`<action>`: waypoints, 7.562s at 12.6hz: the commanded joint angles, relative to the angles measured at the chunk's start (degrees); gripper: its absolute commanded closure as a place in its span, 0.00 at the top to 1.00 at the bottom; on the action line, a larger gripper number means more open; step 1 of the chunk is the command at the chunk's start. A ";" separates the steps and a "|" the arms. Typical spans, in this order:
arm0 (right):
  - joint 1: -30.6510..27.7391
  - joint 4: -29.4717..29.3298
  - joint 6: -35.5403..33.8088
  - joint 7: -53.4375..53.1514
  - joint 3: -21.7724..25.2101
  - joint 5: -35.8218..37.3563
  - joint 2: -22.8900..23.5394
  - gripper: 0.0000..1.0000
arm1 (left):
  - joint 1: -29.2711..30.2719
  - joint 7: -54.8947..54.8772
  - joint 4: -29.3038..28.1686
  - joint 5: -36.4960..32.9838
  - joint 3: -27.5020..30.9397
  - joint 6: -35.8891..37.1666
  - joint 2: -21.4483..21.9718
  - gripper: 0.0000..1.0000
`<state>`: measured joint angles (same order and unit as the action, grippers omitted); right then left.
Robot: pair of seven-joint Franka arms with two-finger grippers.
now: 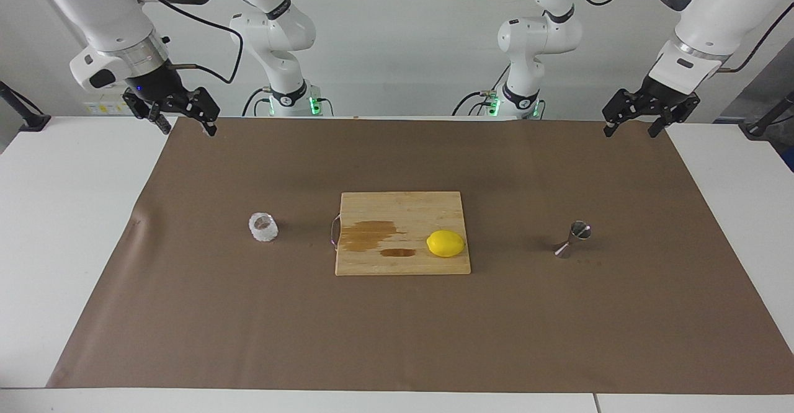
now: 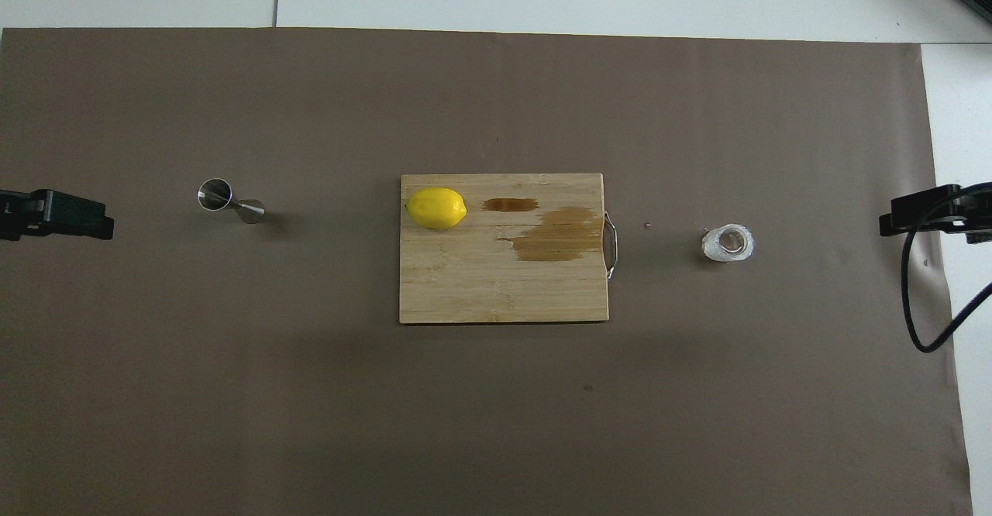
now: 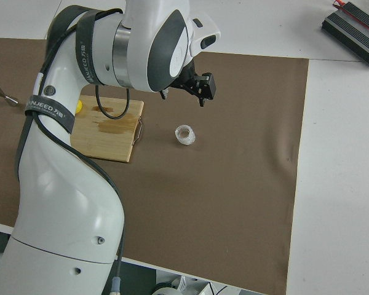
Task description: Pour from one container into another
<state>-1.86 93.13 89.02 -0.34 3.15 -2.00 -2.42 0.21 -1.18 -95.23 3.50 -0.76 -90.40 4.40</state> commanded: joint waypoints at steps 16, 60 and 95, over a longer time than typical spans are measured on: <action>-0.16 -0.67 -1.13 -0.53 -0.07 -0.90 0.04 1.00 | 12.61 50.56 -0.58 34.45 -1.08 15.40 -22.31 1.00; -0.25 -0.58 -1.04 -0.53 -0.07 -0.90 -0.04 1.00 | 39.86 58.22 22.37 35.18 -32.81 9.53 -55.90 1.00; -0.16 -0.58 -1.04 -0.53 -0.07 -0.90 -0.04 1.00 | 40.57 58.92 17.36 32.71 -34.13 9.89 -56.78 0.90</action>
<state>-1.86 93.11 89.02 -0.35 3.14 -2.00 -2.42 40.14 57.54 -77.90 37.00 -34.21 -79.59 -51.99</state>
